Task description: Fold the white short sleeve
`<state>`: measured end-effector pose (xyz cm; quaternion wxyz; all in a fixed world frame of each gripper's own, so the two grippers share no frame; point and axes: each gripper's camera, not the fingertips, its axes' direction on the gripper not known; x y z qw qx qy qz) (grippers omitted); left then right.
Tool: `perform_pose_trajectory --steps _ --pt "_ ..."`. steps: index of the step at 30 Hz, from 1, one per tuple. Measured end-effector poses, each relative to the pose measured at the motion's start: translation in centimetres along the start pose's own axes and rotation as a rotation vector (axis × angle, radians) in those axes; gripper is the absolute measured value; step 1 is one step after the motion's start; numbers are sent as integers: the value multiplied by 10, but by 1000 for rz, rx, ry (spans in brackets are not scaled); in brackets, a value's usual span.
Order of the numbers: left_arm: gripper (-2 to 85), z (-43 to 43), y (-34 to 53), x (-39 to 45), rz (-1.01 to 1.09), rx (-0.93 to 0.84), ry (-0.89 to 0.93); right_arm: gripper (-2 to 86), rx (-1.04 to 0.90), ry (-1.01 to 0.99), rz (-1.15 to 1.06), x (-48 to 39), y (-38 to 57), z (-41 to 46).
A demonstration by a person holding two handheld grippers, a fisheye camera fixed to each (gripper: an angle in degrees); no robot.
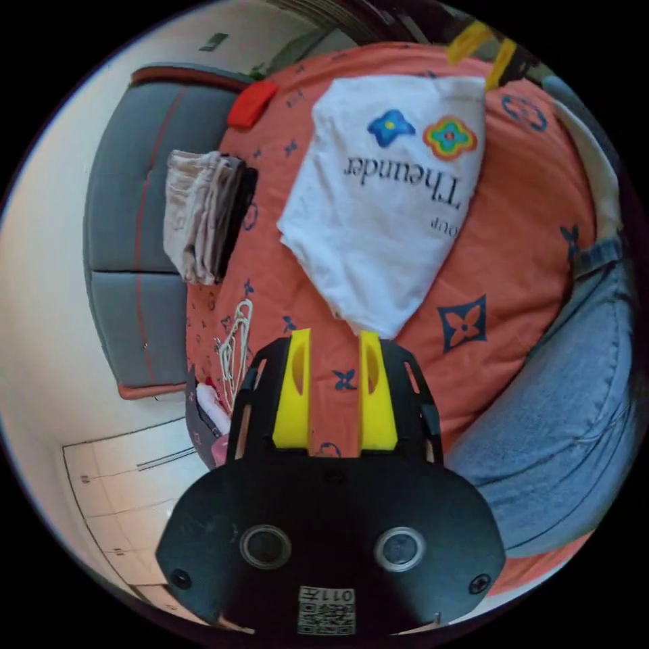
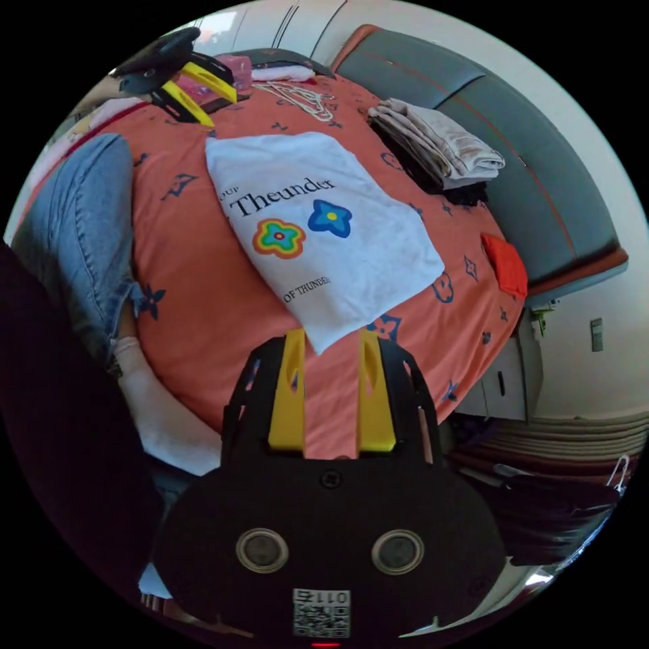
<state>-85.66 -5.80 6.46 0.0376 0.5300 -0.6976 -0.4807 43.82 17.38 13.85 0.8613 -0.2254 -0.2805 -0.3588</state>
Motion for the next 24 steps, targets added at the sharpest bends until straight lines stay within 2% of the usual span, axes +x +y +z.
perform_pose_trajectory --steps 2,4,6,13,17,18,21,22,24 --pt "36 -14 -5 -21 -116 71 59 60 67 -33 66 13 14 -17" --pt "15 -24 -14 -54 -283 170 288 31 186 -115 216 37 36 -39" --pt "9 -24 -24 -80 -401 228 452 22 250 -168 270 54 51 -52" --pt "4 31 -63 -174 -894 289 939 11 408 -108 318 113 101 -84" --pt "4 67 -59 -196 -1079 277 1054 8 504 -244 365 144 128 -81" --pt "3 76 -48 -200 -1184 294 1103 6 522 -302 388 157 133 -75" --pt "3 91 -13 -208 -1389 439 1294 3 490 -380 440 191 130 -57" --pt "2 95 0 -216 -1404 505 1317 2 477 -380 451 204 123 -51" --pt "2 103 17 -231 -1375 520 1285 1 476 -391 448 223 109 -43"
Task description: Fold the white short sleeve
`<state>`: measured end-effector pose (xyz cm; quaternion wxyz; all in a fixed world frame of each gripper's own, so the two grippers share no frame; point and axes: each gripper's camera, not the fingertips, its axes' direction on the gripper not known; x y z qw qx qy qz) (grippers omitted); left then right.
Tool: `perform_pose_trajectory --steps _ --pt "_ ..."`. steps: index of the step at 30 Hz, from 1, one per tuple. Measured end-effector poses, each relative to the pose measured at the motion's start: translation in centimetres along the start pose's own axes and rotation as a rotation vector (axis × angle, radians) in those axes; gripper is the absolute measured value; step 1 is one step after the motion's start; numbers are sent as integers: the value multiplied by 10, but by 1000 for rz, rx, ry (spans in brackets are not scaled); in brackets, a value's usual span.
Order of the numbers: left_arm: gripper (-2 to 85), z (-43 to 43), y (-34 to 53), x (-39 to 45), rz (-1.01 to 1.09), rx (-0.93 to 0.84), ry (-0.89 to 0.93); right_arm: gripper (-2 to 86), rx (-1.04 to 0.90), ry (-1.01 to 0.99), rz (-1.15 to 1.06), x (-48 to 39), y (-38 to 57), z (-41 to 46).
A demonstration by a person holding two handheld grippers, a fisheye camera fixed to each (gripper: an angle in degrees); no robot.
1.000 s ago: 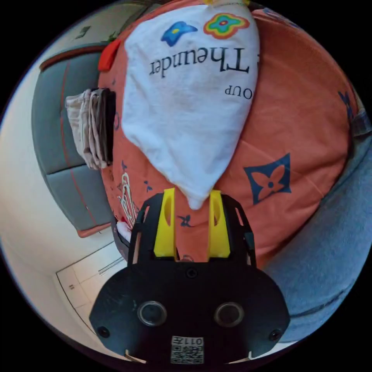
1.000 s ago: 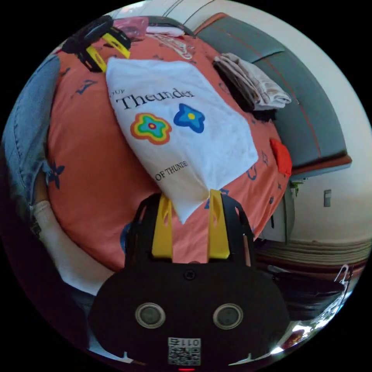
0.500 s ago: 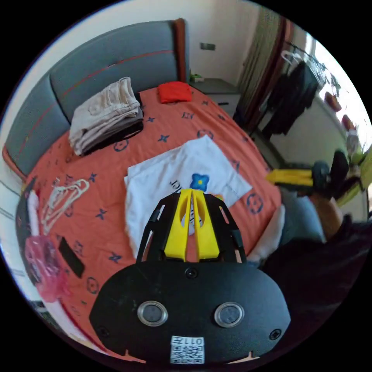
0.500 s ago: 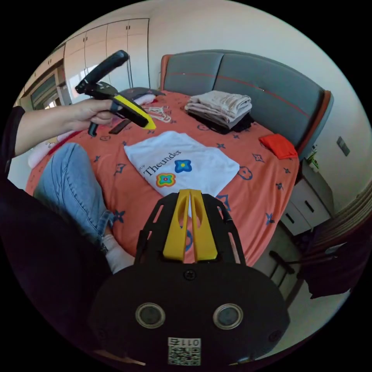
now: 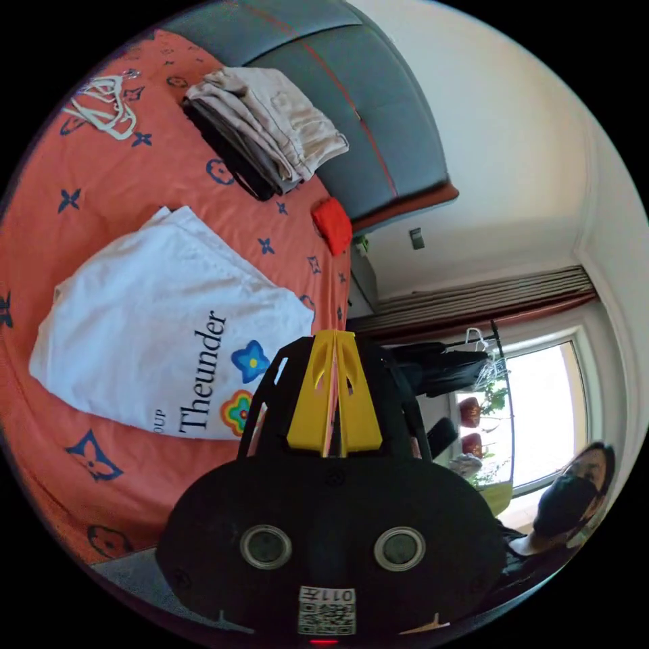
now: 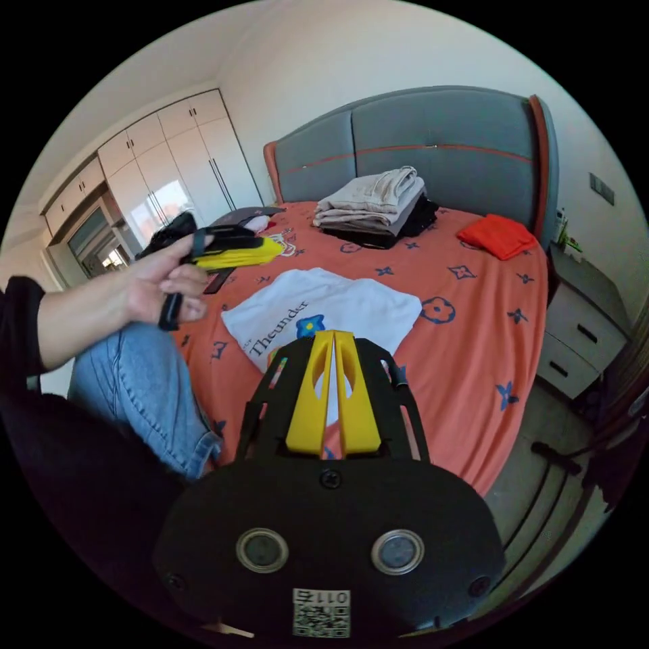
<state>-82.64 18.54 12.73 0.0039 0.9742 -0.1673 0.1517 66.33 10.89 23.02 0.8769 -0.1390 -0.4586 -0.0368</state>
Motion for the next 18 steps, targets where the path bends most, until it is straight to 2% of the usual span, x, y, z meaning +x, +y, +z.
perform_pose_trajectory --steps 3,13,14,15,16,18 --pt "2 -19 -27 -26 21 -33 -65 0 -41 29 16 18 -32 25" --pt "2 2 -131 -128 -76 -25 131 2 -160 90 198 79 -79 109" --pt "2 2 -136 -136 -88 -19 117 2 -165 107 202 86 -77 115" --pt "1 -2 -145 -151 -122 -13 -10 2 -186 156 215 100 -67 127" --pt "1 -7 -155 -168 -135 -28 -95 2 -175 105 256 116 -55 134" --pt "2 -8 -164 -195 -203 -85 62 2 -150 0 337 135 -51 134"
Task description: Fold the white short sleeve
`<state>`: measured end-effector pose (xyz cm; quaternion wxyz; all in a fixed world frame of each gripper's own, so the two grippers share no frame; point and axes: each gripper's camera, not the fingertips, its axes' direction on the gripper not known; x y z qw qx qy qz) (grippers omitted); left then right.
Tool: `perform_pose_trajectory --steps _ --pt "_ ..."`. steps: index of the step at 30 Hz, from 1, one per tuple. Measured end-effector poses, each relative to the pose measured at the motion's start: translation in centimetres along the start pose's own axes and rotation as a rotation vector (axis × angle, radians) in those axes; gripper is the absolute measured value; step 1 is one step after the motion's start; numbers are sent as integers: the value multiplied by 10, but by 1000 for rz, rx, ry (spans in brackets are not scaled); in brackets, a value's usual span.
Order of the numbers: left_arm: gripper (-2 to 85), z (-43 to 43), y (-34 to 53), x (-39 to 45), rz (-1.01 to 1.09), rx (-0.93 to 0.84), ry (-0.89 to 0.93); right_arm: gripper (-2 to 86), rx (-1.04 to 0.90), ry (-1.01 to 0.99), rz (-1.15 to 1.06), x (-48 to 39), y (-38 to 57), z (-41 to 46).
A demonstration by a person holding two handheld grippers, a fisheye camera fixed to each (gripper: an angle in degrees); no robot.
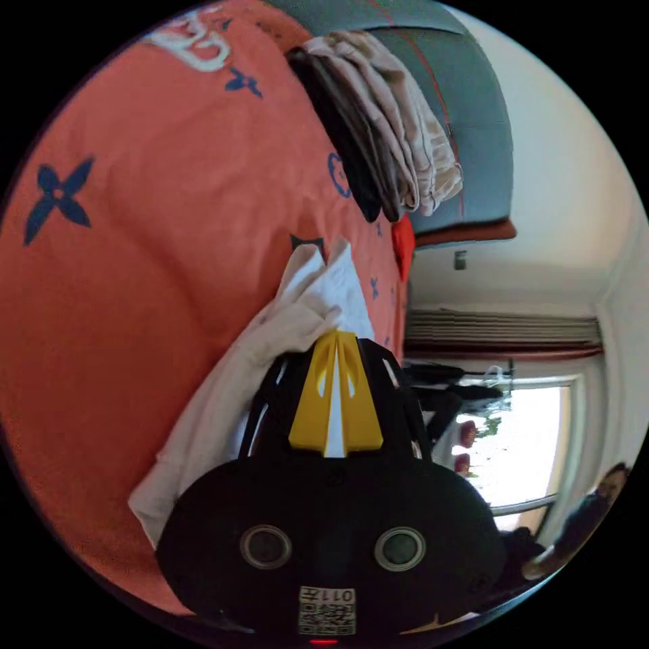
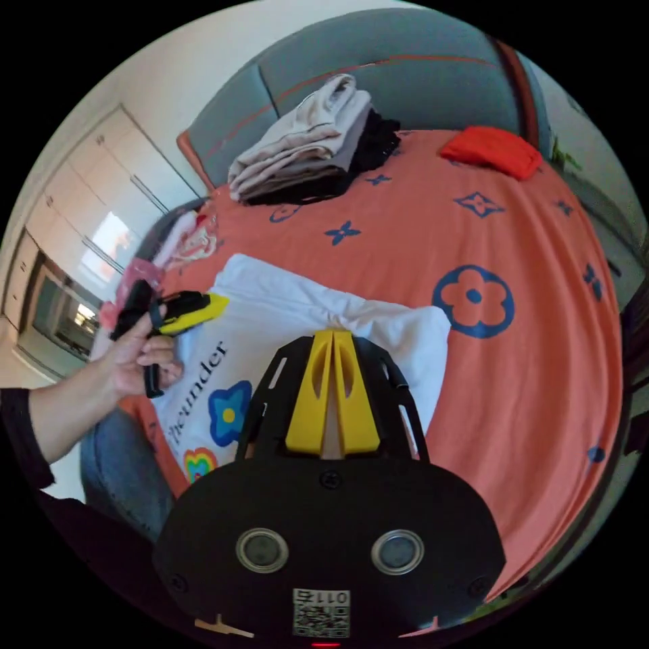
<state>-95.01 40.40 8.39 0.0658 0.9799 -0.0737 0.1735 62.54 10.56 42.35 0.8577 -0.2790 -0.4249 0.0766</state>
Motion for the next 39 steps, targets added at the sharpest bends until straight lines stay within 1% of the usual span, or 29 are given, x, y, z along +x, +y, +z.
perform_pose_trajectory --steps 2,3,4,6,8,10,11,12,13,14,15,17,18,19,20,21,22,24,26,27,28,29,31,32,33,34,35,36,39 --pt "3 -6 -4 -3 52 -7 64 1 -8 -68 46 9 -4 -1" --pt "3 -11 -3 5 156 -29 84 0 -11 -114 44 10 -4 -7" --pt "3 -14 2 13 242 -70 160 0 -21 -172 -2 7 -1 -16" --pt "3 -14 14 22 325 -162 298 0 -50 -194 -37 -1 10 -27" --pt "3 -11 32 27 379 -191 226 0 -64 -138 -35 -8 25 -29" --pt "2 1 44 14 310 -178 -46 0 -61 49 55 -7 43 -12" --pt "2 2 43 4 259 -157 -114 0 -72 117 49 -6 47 -4" --pt "2 -1 40 -18 177 -117 -68 0 -57 156 -4 -6 57 13" --pt "2 -6 39 -41 55 -82 74 0 -1 143 13 -6 64 16" --pt "2 -10 41 -48 24 -49 135 0 -1 138 21 -7 64 16" --pt "3 -17 47 -49 56 -10 233 0 -35 161 38 -13 64 13" --pt "3 -17 57 -35 159 -114 296 0 -66 124 -10 -30 70 6" --pt "4 -11 67 -21 241 -234 289 0 -77 33 -75 -44 79 3" --pt "4 0 81 -8 326 -374 226 1 -103 -48 -128 -57 89 6" --pt "5 6 89 -4 359 -436 158 1 -117 -68 -145 -63 94 10" --pt "6 18 104 -4 385 -495 -39 2 -150 -28 -142 -72 102 24" --pt "7 28 112 -15 331 -504 -199 4 -192 87 -136 -76 110 45" --pt "11 34 114 -33 259 -497 -203 7 -187 115 -102 -73 124 73" --pt "18 19 120 -26 339 -324 -169 12 -159 -7 23 -68 127 69" --pt "24 8 130 -9 478 -243 -112 16 -117 -27 26 -73 132 60" --pt "40 3 144 10 645 -230 -104 25 -49 -5 -42 -83 142 49" --pt "48 3 154 19 730 -247 -142 29 -28 18 -86 -89 148 45" --pt "117 27 202 42 1003 -342 -522 75 -37 140 -292 -117 171 46" --pt "128 37 216 43 1060 -367 -625 87 -56 177 -343 -125 177 50" --pt "139 59 242 42 1174 -436 -788 104 -108 256 -442 -140 189 63" --pt "141 79 268 37 1291 -494 -876 112 -156 350 -530 -156 200 80" --pt "140 88 281 34 1343 -511 -894 112 -172 403 -572 -164 206 89" --pt "138 105 302 27 1419 -543 -913 112 -188 520 -661 -179 219 108" --pt "137 146 343 5 1528 -550 -1139 107 -109 852 -855 -212 250 153"
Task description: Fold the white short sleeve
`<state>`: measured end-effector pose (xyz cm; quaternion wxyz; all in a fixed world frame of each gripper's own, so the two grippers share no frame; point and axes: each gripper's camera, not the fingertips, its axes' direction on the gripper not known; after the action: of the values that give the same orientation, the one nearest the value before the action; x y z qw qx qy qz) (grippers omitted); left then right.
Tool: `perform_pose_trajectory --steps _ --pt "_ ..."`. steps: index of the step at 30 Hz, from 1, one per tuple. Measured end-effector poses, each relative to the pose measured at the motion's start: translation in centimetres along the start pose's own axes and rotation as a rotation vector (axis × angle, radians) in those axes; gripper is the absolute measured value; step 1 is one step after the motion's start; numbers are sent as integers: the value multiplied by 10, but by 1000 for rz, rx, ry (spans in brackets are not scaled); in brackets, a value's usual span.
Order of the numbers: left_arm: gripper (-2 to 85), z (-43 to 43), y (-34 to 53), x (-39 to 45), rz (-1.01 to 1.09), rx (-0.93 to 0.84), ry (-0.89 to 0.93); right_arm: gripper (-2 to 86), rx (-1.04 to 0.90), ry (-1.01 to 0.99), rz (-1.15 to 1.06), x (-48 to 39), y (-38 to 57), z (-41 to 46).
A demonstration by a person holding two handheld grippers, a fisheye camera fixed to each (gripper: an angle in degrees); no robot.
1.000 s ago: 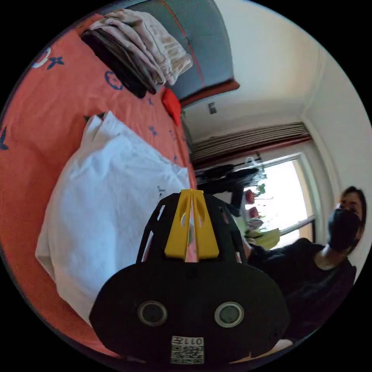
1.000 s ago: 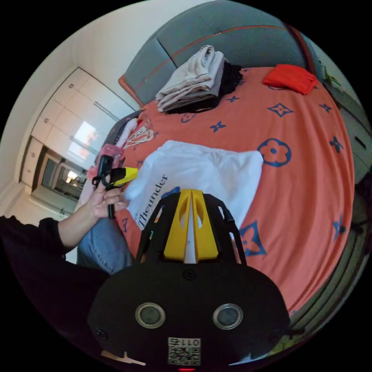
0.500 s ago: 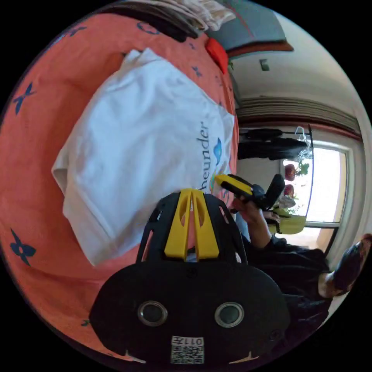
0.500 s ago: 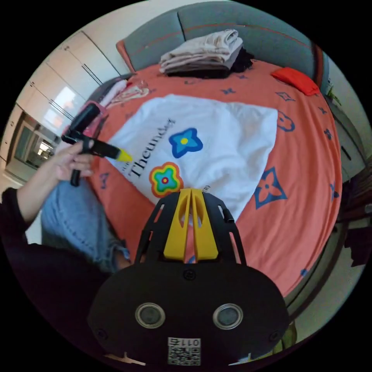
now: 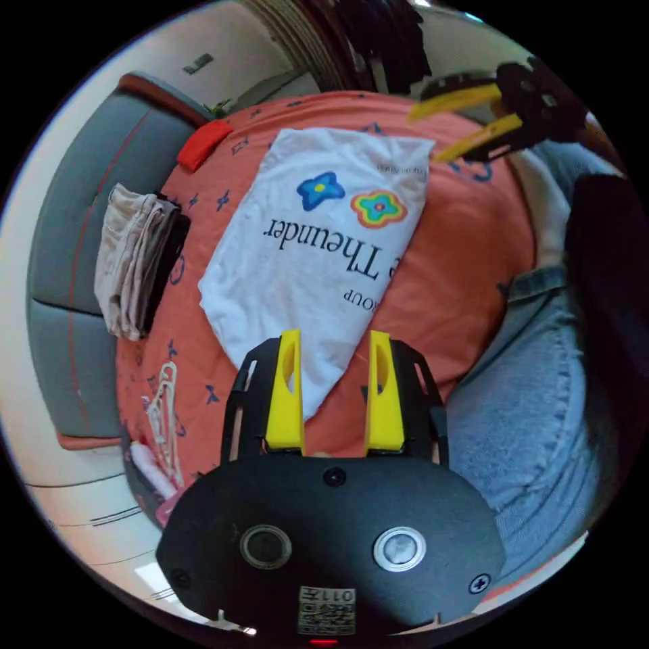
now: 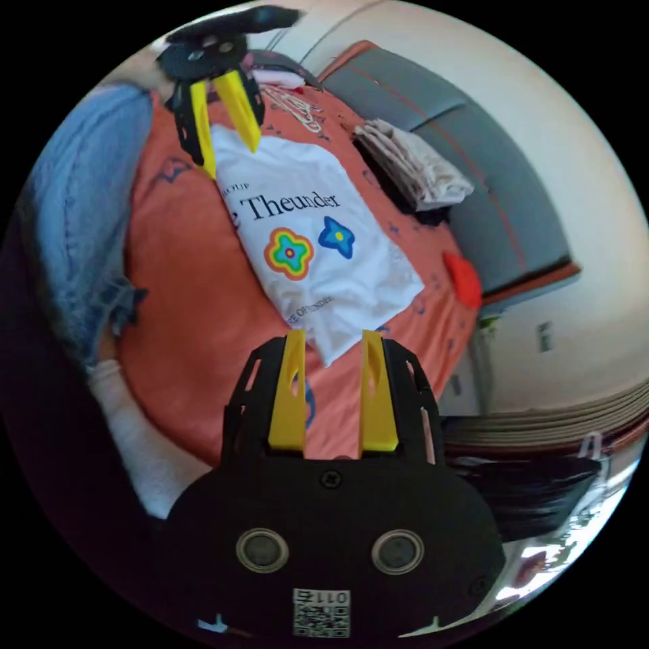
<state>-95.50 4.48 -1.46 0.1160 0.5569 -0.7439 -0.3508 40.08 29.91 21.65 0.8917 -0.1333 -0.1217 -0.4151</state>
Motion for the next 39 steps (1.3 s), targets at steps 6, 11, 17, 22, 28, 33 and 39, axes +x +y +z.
perform_pose_trajectory --steps 6,11,17,22,28,33,39 --pt "133 30 -27 81 152 -191 -284 92 -48 149 -209 -76 -28 18" --pt "126 31 -42 122 187 -197 -283 80 -35 141 -247 -113 -37 14" --pt "154 35 -62 155 151 -210 -282 104 -58 128 -209 -141 -52 5" --pt "176 31 -75 165 14 -226 -294 113 -40 207 -231 -155 -84 9" --pt "172 25 -94 212 206 -242 -398 110 17 330 -303 -172 -108 8" --pt "188 12 -107 202 89 -236 -343 91 -106 218 -264 -137 -155 13" --pt "169 -29 -119 204 46 -131 -353 68 -119 34 -232 -83 -198 -22"
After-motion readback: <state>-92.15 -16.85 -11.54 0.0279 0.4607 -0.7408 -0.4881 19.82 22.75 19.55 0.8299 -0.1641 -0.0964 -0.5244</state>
